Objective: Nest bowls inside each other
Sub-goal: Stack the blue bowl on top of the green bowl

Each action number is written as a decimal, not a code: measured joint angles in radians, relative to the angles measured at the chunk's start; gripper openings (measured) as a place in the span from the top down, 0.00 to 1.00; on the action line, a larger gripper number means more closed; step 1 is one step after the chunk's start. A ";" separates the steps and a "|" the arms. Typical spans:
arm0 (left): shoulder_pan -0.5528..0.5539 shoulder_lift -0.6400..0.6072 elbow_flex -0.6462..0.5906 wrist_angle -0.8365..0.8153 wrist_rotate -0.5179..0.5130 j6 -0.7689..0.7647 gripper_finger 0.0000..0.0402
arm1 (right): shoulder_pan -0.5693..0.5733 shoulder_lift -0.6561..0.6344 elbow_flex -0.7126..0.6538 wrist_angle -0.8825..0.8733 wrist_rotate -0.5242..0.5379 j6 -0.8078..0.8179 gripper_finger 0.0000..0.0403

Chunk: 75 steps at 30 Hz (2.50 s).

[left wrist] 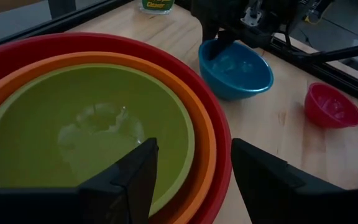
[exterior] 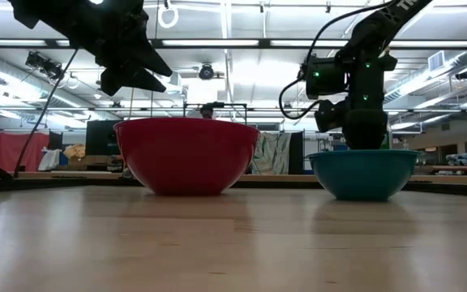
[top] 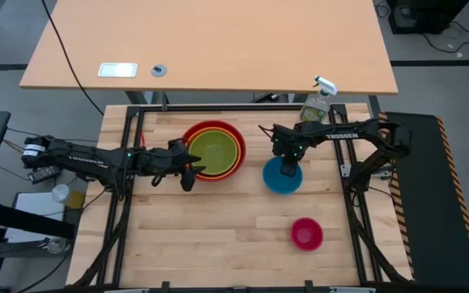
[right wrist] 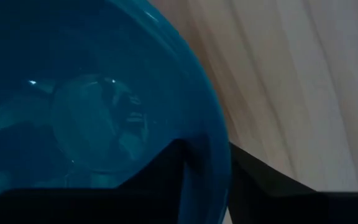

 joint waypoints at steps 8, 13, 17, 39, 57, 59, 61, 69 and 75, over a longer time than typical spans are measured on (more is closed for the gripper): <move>0.000 -0.011 0.000 0.005 0.000 0.000 0.48 | 0.000 0.000 0.000 0.003 -0.005 0.016 0.81; 0.000 -0.076 0.000 0.052 0.001 0.010 0.48 | 0.002 0.000 0.000 0.003 -0.050 0.024 0.85; 0.006 -0.126 0.000 0.043 0.000 0.013 0.48 | 0.011 0.000 0.000 0.004 -0.072 0.027 0.87; 0.019 -0.158 0.000 0.087 0.000 0.025 0.48 | 0.046 -0.018 0.213 -0.132 -0.189 -0.066 0.88; 0.045 -0.191 0.016 0.097 0.003 0.071 0.48 | 0.065 -0.012 0.452 -0.002 -0.295 -0.016 0.90; 0.045 -0.191 0.037 0.095 0.003 0.092 0.48 | 0.069 0.001 0.453 0.062 -0.287 0.014 0.89; 0.049 -0.192 0.062 0.072 0.004 0.117 0.48 | 0.070 0.024 0.453 0.118 -0.287 0.044 0.89; 0.079 -0.192 0.140 -0.032 0.003 0.152 0.48 | 0.074 0.132 0.453 0.333 -0.284 0.178 0.89; 0.079 -0.196 0.146 -0.034 0.003 0.156 0.48 | 0.075 0.180 0.453 0.467 -0.217 0.263 0.89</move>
